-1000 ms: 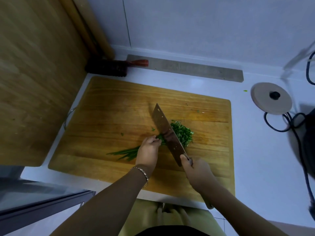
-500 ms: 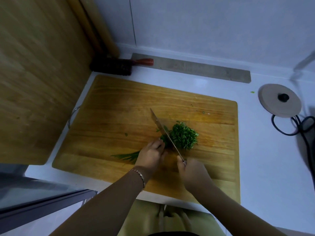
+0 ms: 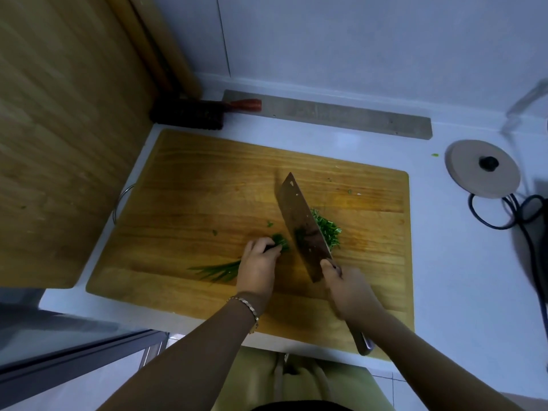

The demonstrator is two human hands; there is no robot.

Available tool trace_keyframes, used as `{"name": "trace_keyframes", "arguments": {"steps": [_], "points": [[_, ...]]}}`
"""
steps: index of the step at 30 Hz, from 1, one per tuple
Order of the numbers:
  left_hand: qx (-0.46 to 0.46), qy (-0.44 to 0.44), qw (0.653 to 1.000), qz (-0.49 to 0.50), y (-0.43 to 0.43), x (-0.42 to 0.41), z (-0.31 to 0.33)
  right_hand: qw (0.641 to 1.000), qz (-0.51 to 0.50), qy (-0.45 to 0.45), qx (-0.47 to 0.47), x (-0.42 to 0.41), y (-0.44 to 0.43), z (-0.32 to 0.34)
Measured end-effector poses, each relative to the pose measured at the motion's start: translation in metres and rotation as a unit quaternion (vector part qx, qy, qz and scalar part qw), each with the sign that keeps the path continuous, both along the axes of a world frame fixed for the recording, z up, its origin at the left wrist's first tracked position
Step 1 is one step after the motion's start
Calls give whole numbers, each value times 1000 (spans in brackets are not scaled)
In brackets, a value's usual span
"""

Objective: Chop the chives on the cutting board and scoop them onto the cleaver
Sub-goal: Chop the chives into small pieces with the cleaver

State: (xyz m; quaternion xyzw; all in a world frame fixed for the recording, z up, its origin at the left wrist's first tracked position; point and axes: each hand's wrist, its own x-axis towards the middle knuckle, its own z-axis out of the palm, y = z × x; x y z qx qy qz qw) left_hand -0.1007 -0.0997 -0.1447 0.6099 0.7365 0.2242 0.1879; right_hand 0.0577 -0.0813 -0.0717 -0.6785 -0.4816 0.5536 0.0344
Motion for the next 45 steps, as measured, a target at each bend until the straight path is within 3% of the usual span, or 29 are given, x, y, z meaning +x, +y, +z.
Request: {"name": "trace_keyframes", "arguments": {"steps": [5,12,26,32,35,39,45], "points": [[10,-61,997,47,4,2,2,998,43,-23,35,16,-4,11],[5,-74,995,65,15,3,9,993,89,-34,67,7,-13,17],[-48,14,998,-47,17,-1,-5,984,128,-100,73,-3,-20,-1],[-7,90,996,-22,12,-4,9,991,94,-52,83,-12,-7,-7],[-37,108,993,-32,6,-5,6,997,49,-18,50,0,-7,-4],[-20,50,998,-32,8,-7,9,999,23,-16,30,13,-12,4],[-19,0,999,28,8,-9,15,995,78,-25,57,4,-18,13]]}}
